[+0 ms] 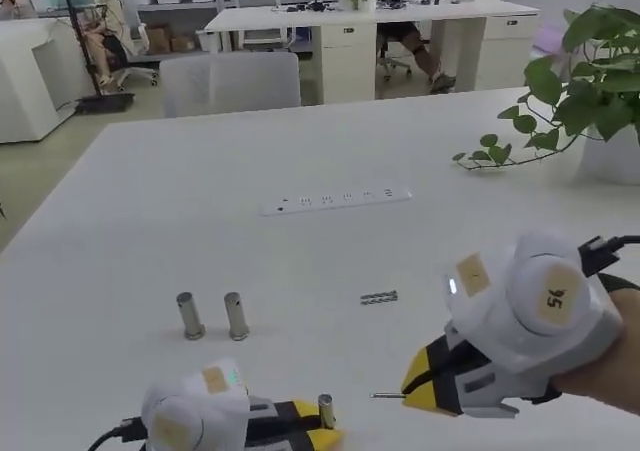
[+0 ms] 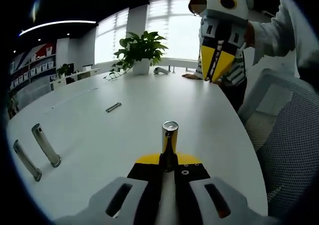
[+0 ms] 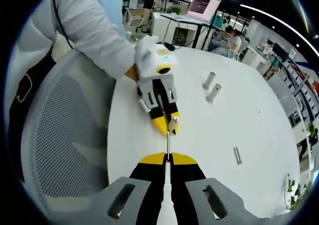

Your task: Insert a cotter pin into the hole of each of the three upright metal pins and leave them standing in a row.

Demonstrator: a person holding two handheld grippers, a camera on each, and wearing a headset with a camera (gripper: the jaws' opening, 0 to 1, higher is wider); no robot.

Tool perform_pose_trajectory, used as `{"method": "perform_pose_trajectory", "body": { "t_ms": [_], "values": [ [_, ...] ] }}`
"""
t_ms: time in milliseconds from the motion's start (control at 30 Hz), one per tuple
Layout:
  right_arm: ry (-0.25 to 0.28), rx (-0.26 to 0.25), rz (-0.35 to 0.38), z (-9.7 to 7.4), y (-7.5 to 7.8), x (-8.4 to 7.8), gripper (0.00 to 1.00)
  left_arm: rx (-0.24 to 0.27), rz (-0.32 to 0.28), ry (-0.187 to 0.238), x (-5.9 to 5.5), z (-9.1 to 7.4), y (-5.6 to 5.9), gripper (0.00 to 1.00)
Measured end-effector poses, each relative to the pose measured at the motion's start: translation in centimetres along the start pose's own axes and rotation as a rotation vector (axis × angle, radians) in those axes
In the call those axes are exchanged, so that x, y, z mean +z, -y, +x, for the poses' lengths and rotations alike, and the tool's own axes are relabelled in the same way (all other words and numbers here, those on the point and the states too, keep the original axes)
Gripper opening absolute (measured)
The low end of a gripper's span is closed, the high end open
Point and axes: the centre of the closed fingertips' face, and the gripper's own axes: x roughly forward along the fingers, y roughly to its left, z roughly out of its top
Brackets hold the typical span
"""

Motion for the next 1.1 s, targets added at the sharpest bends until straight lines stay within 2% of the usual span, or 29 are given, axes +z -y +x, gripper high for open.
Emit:
{"method": "perform_pose_trajectory", "body": {
  "t_ms": [67,233,567,1100],
  "values": [
    [-0.01,0.005,-0.006,0.4,0.2,-0.1,0.03,-0.027,0.012,0.003,0.0,0.0,0.2,0.06],
    [-0.029,0.02,-0.015,1.3,0.6,-0.2,0.03,-0.056,0.022,0.007,-0.1,0.0,0.3,0.06],
    [-0.054,0.049,-0.01,3.5,1.1,-0.1,0.03,-0.061,0.035,0.008,0.0,0.1,0.2,0.06],
    [-0.077,0.071,-0.018,4.5,1.4,-0.2,0.03,-0.059,0.038,0.006,-0.1,0.1,0.2,0.06]
  ]
}}
